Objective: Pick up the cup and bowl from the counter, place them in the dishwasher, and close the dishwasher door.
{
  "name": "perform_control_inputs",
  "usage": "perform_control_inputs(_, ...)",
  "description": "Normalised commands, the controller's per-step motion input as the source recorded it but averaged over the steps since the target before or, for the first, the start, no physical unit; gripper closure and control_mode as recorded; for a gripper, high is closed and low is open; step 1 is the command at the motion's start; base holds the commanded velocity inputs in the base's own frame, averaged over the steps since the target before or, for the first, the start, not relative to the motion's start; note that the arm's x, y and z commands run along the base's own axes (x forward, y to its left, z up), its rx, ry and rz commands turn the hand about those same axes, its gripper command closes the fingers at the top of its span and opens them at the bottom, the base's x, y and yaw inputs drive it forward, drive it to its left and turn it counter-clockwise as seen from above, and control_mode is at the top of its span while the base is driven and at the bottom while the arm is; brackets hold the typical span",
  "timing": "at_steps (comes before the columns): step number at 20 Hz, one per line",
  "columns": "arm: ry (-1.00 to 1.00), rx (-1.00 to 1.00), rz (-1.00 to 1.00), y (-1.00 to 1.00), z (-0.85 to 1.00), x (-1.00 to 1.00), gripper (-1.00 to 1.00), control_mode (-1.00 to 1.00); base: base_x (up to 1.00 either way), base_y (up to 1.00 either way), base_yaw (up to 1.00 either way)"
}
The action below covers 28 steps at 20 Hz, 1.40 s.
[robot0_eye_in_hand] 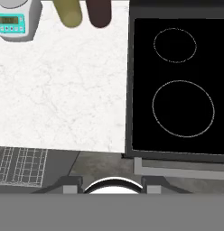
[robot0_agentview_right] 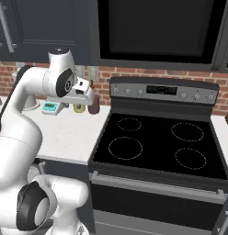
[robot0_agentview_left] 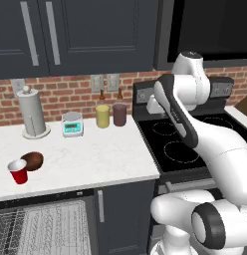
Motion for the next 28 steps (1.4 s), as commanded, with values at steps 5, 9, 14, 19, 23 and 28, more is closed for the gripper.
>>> perform_control_inputs(5,0.00,0.00,0.00,0.00,0.00,0.00,-1.00,1.00,-0.03,0.00,0.00)
perform_control_inputs(9,0.00,0.00,0.00,0.00,0.00,0.00,-1.00,1.00,-0.21,0.00,0.28)
perform_control_inputs(14,0.00,0.00,0.00,0.00,0.00,0.00,-1.00,1.00,-0.09,0.02,0.59)
perform_control_inputs(19,0.00,0.00,0.00,0.00,0.00,0.00,-1.00,1.00,-0.01,0.04,0.67)
perform_control_inputs(23,0.00,0.00,0.00,0.00,0.00,0.00,-1.00,1.00,-0.02,0.00,0.67)
perform_control_inputs(28,0.00,0.00,0.00,0.00,0.00,0.00,-1.00,1.00,-0.01,0.00,0.64)
